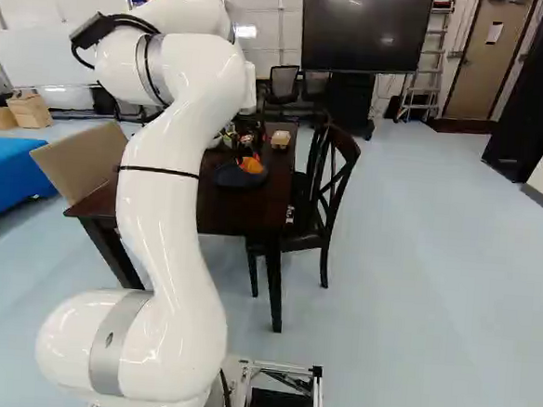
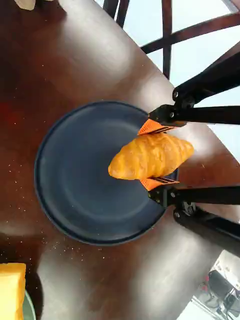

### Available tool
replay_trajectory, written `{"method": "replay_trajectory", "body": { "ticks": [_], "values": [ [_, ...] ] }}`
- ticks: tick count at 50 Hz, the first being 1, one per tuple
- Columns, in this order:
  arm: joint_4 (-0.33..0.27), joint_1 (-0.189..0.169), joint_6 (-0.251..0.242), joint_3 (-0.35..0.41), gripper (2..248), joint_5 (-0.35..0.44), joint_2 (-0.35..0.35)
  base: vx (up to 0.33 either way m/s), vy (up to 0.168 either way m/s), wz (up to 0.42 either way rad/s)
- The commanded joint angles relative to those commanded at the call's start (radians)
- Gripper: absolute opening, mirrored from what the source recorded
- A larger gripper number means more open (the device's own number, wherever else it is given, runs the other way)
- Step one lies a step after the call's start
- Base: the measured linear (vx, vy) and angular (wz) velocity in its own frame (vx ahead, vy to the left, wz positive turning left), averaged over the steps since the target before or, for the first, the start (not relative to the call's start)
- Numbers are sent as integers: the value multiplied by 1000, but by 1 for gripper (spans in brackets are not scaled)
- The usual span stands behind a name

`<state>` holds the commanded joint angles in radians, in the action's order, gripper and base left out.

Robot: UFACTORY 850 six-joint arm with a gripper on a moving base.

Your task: Move the croissant to the empty plate

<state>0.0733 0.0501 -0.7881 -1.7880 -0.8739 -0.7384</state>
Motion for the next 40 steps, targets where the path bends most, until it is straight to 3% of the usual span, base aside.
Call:
{"method": "replay_trajectory", "body": {
  "ticks": [10, 34, 35, 39, 40],
  "values": [
    [0, 5, 0, -43, 126, 35, -48, 0, 0, 0],
    [0, 5, 0, -43, 127, 35, -48, 0, 0, 0],
    [0, 5, 0, -43, 154, 35, -48, 0, 0, 0],
    [0, 5, 0, -43, 154, 35, -48, 0, 0, 0],
    [0, 5, 0, -43, 186, 35, -48, 0, 0, 0]
  ]
}}
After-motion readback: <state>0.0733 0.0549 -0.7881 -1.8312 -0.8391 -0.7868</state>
